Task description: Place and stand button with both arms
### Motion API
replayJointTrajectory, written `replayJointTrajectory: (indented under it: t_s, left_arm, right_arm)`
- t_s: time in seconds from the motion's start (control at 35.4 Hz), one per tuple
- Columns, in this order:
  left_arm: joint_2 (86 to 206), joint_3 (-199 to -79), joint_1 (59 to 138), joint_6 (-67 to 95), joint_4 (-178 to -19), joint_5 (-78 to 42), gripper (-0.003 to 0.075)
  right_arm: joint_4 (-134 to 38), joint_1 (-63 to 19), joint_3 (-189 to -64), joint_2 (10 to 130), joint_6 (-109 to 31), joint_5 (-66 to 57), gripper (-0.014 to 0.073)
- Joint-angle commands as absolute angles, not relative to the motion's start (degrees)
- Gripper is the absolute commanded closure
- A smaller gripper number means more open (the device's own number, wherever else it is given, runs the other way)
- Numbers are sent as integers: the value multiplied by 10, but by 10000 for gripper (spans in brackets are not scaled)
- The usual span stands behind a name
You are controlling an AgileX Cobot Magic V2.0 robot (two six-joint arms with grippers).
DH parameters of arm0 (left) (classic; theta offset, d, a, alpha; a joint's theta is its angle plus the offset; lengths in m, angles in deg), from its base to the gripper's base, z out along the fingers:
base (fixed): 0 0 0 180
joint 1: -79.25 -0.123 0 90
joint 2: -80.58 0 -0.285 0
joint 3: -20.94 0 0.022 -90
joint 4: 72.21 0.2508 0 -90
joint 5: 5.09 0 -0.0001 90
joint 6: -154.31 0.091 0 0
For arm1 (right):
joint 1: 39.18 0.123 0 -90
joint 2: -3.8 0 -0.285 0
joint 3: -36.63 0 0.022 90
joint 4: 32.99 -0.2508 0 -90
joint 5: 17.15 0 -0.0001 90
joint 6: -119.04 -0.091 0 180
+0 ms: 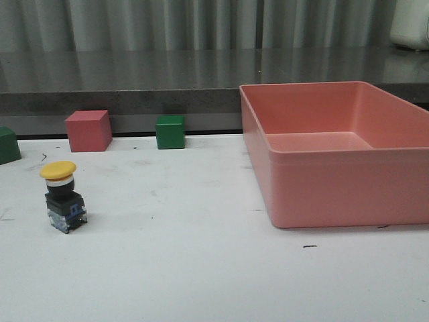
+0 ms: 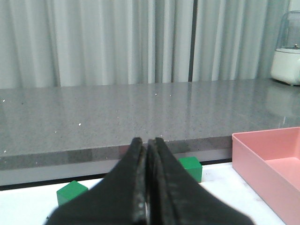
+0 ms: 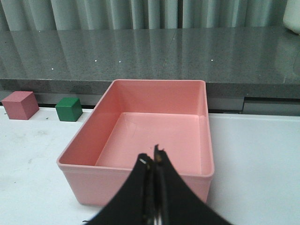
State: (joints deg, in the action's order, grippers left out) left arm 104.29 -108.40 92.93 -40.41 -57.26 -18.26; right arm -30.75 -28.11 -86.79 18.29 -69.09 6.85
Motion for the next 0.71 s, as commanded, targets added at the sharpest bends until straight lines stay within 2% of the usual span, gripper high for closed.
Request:
replayJointTrajectory:
  t_s: [0.0, 0.23, 0.68]
  left_arm:
    - [1013, -1104, 929, -410, -580, -198, 741]
    - [973, -1104, 929, -410, -581, -208, 741]
    - [972, -1089, 929, -410, -581, -207, 741]
  right_arm:
    - [-299, -286, -882, 189, -685, 22, 664]
    - [-299, -286, -882, 189, -685, 22, 664]
    - [-299, -286, -882, 189, -685, 22, 664]
